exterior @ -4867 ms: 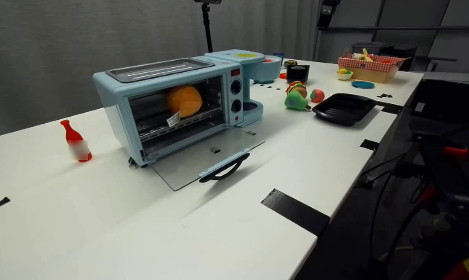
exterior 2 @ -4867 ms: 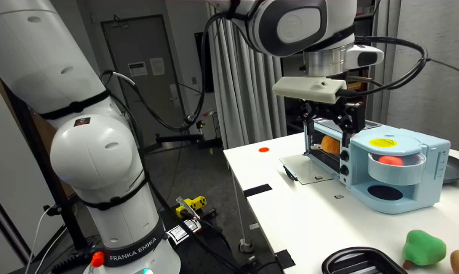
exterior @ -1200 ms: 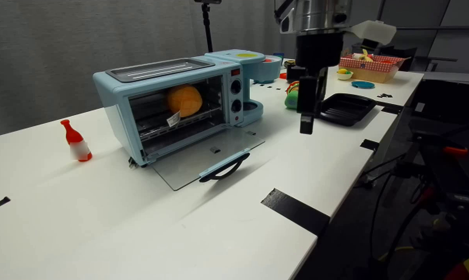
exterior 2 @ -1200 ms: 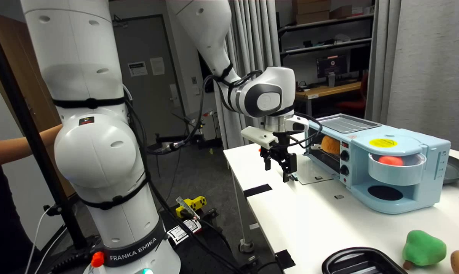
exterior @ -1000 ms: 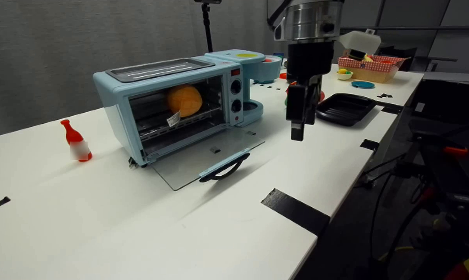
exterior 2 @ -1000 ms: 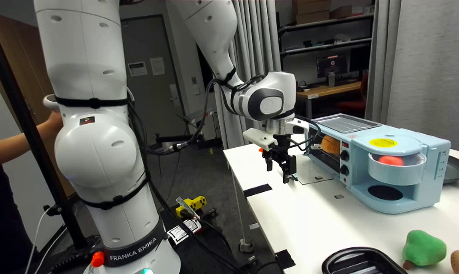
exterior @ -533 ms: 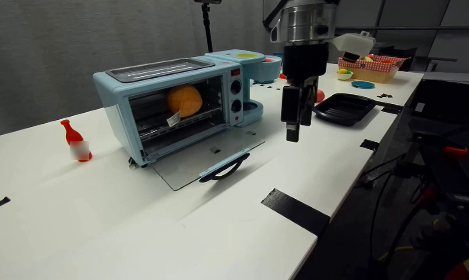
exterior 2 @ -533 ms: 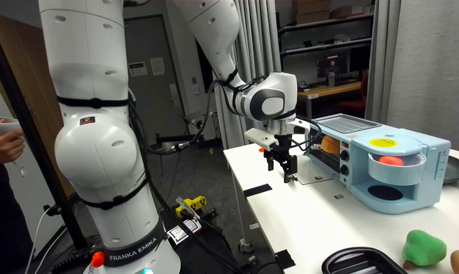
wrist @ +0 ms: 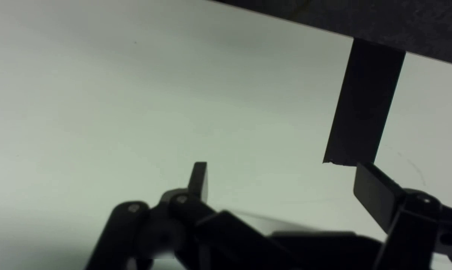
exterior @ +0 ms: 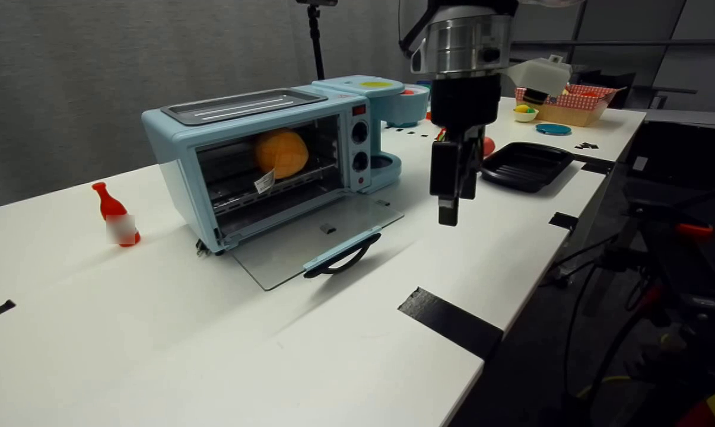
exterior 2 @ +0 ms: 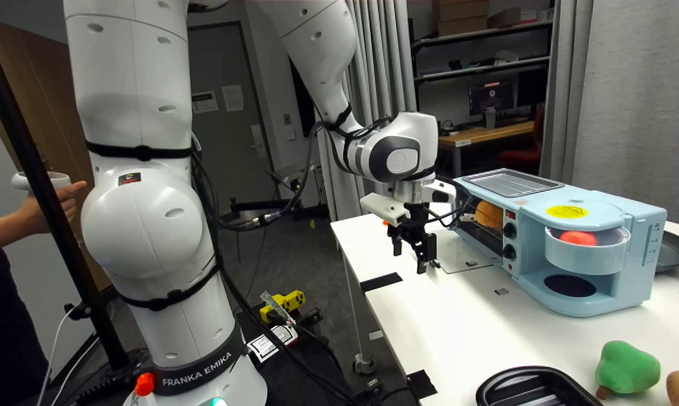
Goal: Close the toaster oven door
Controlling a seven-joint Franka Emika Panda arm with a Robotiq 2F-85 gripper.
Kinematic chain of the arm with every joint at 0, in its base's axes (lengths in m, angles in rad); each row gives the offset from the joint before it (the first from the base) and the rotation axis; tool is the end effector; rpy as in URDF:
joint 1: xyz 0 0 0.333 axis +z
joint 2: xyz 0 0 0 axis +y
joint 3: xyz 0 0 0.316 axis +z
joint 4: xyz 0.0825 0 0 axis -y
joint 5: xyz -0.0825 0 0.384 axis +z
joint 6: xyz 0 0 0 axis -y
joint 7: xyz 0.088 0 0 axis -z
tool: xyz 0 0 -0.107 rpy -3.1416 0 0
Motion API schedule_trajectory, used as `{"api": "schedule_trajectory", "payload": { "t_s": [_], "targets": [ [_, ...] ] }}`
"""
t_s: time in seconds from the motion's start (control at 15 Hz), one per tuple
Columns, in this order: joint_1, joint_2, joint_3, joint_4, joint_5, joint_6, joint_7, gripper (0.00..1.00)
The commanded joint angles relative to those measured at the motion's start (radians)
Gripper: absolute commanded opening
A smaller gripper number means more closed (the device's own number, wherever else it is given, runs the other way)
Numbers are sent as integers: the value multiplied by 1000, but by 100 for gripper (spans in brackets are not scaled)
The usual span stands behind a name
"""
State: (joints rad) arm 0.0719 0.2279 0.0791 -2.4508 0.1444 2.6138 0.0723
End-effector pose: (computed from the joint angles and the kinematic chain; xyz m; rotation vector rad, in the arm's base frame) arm 0.4726 0.0701 0.2031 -3.0598 0.0764 0.1139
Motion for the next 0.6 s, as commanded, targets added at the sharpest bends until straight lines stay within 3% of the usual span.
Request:
{"api": "schedule_trajectory", "payload": {
  "t_s": [0.0,0.53],
  "targets": [
    [19,69,24,47,4,20,14,100],
    [43,208,26,165,6,62,86,100]
  ]
}}
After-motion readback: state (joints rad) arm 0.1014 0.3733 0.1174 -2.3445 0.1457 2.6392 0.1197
